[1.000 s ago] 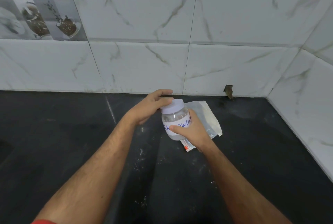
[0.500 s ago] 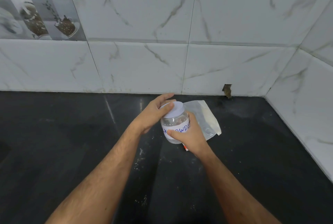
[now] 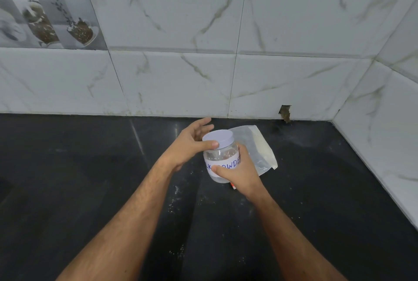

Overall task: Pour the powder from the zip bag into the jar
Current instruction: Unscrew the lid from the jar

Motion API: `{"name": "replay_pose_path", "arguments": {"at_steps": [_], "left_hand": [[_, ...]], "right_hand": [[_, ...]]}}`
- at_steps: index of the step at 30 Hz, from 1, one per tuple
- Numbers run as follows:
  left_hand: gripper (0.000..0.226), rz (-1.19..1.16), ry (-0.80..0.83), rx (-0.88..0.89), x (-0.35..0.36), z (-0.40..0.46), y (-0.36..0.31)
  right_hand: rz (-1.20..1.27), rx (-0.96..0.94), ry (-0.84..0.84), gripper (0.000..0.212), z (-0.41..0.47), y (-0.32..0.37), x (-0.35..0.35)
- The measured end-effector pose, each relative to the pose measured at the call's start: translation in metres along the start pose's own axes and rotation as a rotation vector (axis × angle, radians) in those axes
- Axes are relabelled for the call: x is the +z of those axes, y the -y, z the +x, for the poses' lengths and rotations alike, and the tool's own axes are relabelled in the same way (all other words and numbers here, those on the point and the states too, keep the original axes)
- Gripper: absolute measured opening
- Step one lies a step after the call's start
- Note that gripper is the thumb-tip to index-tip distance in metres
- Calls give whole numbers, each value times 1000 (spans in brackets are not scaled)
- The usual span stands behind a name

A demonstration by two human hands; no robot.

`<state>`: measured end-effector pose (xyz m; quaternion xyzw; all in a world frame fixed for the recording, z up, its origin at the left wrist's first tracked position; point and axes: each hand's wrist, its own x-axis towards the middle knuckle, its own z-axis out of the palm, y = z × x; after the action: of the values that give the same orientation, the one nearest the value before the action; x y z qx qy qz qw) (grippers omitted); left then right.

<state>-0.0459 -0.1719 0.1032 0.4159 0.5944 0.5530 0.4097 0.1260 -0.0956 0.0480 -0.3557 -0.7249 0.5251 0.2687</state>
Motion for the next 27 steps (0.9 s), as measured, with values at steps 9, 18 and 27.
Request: {"name": "replay_pose_path", "arguments": {"at_steps": [9,18,27], "left_hand": [[82,74,23,-9,2,0,-5],[77,143,-14,28,7,11,-13],[80,184,43,27,17,9,-18]], "right_hand": [[-43,-7,-34,85,5,-2,-4],[-37,-9,-32,83,5,-2,-6],[-51,-12,-4,83,3,-3,-4]]}}
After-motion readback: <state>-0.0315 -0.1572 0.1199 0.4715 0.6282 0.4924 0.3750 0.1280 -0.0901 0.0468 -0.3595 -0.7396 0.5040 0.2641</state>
